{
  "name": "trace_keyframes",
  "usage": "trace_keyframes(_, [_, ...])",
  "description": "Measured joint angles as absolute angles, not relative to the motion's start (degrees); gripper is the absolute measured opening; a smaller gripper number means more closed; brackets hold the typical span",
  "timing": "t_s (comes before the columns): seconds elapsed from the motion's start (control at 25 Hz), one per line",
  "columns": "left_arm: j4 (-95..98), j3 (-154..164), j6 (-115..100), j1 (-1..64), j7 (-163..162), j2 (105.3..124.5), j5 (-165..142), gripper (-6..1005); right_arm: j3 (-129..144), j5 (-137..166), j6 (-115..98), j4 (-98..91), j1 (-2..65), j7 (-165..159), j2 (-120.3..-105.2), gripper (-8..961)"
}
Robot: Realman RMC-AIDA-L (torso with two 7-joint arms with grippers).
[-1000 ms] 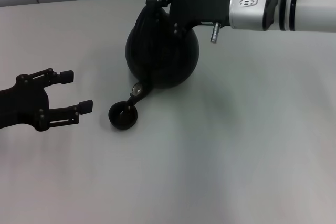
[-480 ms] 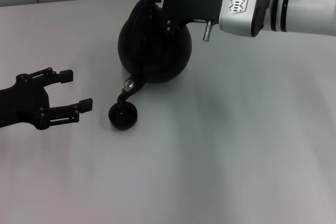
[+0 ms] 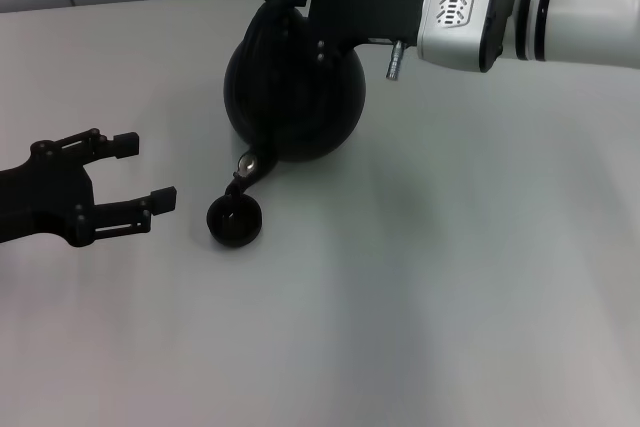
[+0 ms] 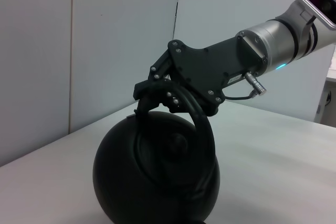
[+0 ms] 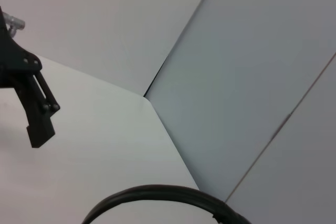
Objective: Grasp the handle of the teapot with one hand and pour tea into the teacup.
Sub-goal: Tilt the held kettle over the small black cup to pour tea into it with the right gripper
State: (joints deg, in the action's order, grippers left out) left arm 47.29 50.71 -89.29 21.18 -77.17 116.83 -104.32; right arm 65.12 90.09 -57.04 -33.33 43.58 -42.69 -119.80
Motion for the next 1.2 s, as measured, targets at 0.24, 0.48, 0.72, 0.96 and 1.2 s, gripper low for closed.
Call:
trace_keyframes(0.24, [47.12,50.71,-89.29,21.18,-77.17,116.78,-104.32,864,67.53,90.03,-56.60,-34.99,43.11,-42.68,-119.72,96])
trace_keyframes(0.48, [47.06,50.71,-89.21,21.18,-77.17,116.72,-104.32,864,67.72,89.99,-56.59,-35.89,42.97,-42.68,-119.74,95])
trace_keyframes(0.72, [47.02,50.71,-89.20,21.13,-77.17,116.62,-104.32,864,68.21,90.25,-56.47,-37.09,42.82,-42.68,-119.77,93])
trace_keyframes(0.96, [47.02,50.71,-89.00,21.01,-77.17,116.62,-104.32,864,71.41,90.17,-54.29,-38.98,42.08,-42.70,-119.80,92])
trace_keyframes(1.2, [46.97,50.71,-88.55,21.00,-77.16,116.63,-104.32,863,71.73,90.12,-53.86,-39.86,41.81,-42.71,-119.80,91])
